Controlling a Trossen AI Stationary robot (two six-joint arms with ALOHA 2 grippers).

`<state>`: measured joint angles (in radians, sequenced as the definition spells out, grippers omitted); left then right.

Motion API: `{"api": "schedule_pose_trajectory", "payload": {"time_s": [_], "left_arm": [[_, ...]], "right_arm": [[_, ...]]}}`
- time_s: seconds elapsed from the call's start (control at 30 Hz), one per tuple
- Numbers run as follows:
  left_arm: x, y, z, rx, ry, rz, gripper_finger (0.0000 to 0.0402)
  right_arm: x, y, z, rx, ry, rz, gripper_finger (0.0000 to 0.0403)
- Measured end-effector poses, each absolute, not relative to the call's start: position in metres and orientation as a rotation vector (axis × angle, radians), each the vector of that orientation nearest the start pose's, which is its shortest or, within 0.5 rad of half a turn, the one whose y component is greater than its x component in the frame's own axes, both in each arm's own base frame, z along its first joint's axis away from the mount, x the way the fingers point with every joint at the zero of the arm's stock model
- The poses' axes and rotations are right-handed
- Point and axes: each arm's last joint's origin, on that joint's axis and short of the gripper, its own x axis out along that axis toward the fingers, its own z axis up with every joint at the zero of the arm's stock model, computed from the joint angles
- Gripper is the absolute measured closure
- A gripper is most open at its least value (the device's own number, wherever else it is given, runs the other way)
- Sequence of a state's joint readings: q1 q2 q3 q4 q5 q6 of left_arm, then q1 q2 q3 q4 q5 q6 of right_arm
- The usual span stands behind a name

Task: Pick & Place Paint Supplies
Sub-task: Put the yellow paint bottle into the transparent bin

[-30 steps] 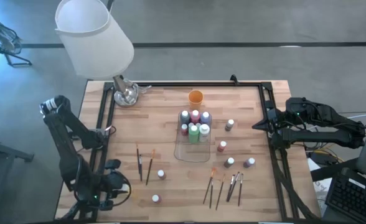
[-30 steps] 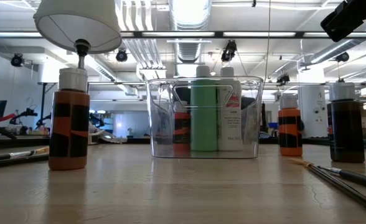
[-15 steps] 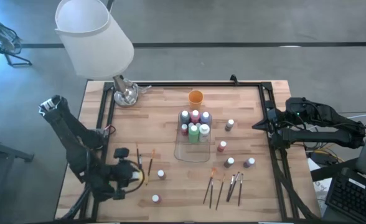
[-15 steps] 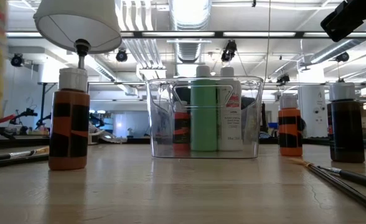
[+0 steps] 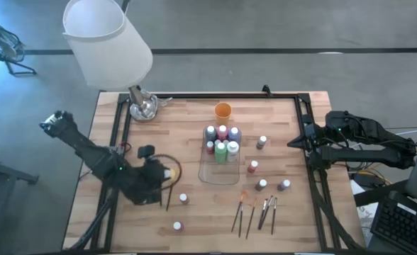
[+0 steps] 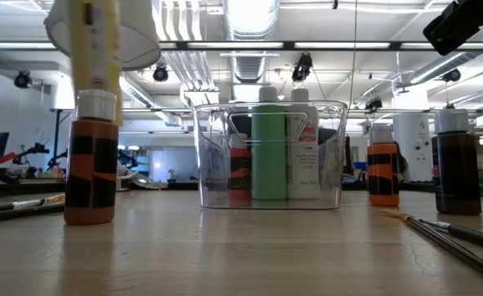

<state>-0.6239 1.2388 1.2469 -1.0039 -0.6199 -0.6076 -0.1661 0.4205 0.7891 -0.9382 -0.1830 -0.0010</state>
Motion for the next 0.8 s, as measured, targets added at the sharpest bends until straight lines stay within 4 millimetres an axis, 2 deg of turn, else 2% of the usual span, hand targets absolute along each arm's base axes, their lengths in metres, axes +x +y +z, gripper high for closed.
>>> {"api": "schedule_pose_trajectory", "payload": {"time_s": [0.2,0.53,0.67,0.8], "left_arm": [[0.208,-0.099,0.359,-0.013,0.706,0.302,0.0273],[0.232,-0.08,0.393,-0.078,0.472,0.323,0.0273],[0.239,-0.072,0.4,-0.071,0.401,0.335,0.0273],[0.246,-0.066,0.398,-0.065,0.401,0.366,0.0273]], "right_arm": [[0.067,-0.006,0.304,0.098,0.561,0.017,0.0394],[0.067,-0.006,0.304,0.098,0.561,0.017,0.0394],[0.067,-0.006,0.304,0.098,0.561,0.017,0.0394],[0.067,-0.006,0.304,0.098,0.561,0.017,0.0394]]}}
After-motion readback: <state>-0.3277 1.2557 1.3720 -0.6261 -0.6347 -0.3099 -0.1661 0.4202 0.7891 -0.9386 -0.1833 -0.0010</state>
